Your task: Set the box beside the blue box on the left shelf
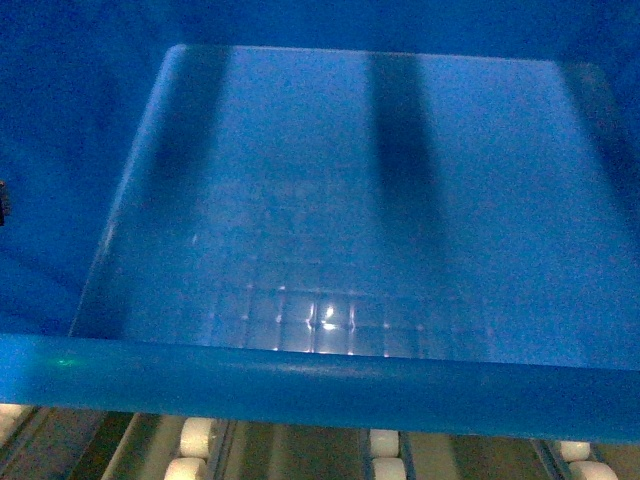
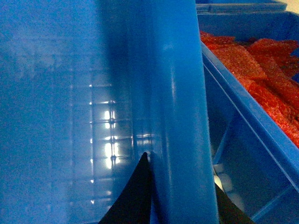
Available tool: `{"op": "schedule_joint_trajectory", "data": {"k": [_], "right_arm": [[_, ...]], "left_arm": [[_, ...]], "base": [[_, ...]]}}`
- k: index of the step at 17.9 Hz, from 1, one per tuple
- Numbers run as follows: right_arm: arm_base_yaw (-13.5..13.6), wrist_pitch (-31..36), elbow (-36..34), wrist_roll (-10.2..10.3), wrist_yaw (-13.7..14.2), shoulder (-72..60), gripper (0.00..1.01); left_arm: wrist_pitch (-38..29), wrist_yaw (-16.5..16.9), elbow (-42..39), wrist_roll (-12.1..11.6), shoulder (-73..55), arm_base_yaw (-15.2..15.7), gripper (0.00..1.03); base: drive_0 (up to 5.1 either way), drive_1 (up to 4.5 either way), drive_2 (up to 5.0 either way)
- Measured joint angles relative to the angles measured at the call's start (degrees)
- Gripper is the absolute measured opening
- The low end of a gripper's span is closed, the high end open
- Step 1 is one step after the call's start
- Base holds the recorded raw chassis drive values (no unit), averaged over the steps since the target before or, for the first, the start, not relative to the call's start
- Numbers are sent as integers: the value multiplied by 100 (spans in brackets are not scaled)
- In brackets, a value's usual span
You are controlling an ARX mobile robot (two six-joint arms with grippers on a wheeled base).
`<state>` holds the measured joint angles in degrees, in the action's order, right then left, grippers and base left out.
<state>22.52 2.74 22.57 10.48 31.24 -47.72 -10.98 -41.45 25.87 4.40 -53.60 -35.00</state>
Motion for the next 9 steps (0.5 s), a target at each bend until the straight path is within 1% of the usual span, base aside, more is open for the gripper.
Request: {"op": "schedule_joint_trajectory", "data": {"k": [9], "right_arm": [[0,0,0,0,0,0,16]], "left_arm": [[0,0,0,0,0,0,13]], "base": [[0,0,0]]}}
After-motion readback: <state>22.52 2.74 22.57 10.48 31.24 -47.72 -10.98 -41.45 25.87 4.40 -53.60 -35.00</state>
